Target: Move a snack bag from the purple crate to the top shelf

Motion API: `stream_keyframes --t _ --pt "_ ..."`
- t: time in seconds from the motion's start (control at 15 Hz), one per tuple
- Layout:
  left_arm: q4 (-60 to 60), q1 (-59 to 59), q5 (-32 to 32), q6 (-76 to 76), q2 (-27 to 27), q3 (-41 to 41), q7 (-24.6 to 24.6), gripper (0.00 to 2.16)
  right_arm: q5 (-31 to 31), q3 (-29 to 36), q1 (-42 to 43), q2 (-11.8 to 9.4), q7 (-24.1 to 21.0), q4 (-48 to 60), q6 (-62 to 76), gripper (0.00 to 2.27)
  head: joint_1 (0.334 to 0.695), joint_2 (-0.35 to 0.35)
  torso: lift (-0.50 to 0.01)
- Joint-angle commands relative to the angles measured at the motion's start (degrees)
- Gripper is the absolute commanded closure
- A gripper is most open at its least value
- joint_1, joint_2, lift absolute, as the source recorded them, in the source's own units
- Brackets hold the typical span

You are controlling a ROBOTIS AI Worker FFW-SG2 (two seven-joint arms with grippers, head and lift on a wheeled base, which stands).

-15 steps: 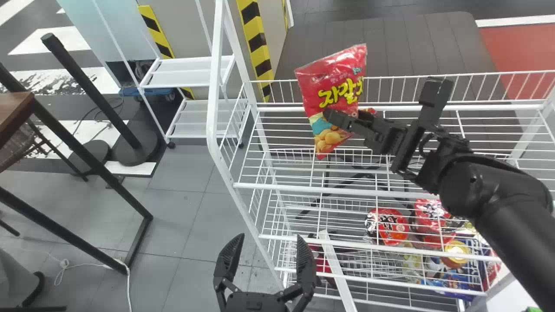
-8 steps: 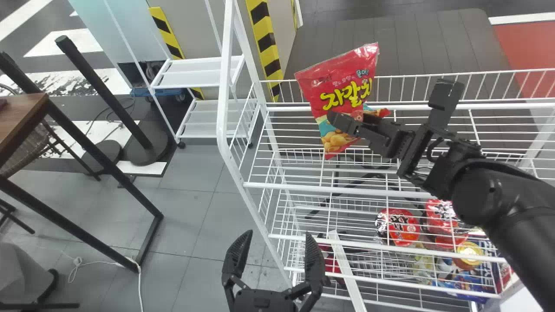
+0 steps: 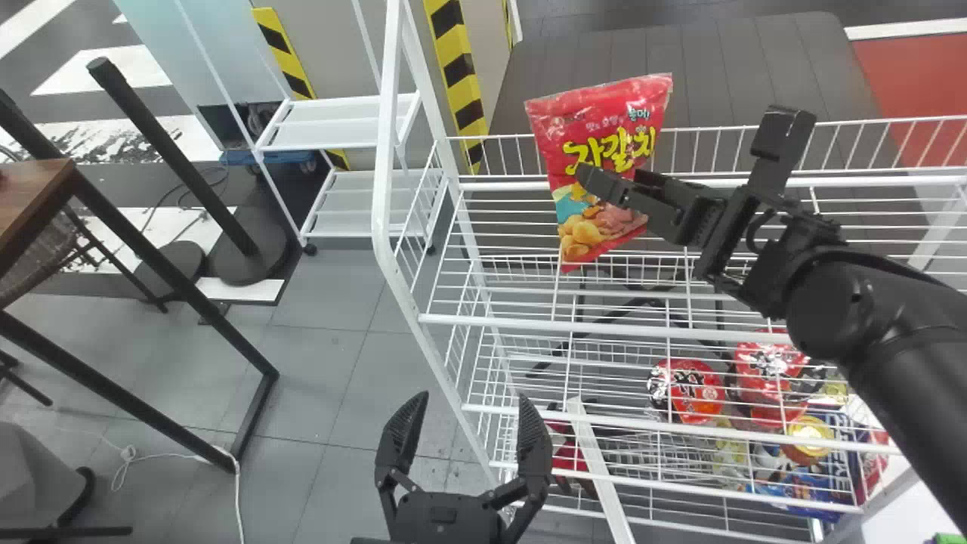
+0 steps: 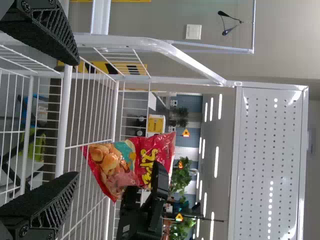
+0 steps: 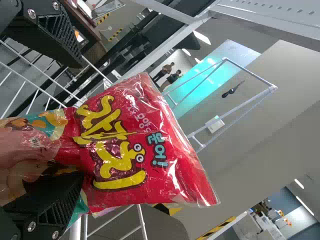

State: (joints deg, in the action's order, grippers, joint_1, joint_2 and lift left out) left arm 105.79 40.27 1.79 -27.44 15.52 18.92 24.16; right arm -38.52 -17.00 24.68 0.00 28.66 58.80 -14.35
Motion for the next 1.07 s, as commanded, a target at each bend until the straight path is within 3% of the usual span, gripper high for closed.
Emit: stream_keyframes --t 0.0,0.47,1.0 --pt "-0.3 -0.4 0.2 0.0 0.1 0.0 0.0 0.0 -0.3 1.2 -0.9 0.1 0.1 0.6 -0.6 0.05 0.695 0.235 0.0" --pt "-0.7 -1.2 0.9 0.0 0.1 -0.2 -0.3 0.0 -3.8 2.8 -6.9 -0.1 -0.4 8.0 -1.4 0.05 0.695 0.239 0.0" --pt "-1.3 -1.7 1.1 0.0 -0.1 -0.1 -0.4 0.0 -4.6 7.2 -12.6 -3.9 -0.7 16.2 -4.8 0.05 0.695 0.2 0.0"
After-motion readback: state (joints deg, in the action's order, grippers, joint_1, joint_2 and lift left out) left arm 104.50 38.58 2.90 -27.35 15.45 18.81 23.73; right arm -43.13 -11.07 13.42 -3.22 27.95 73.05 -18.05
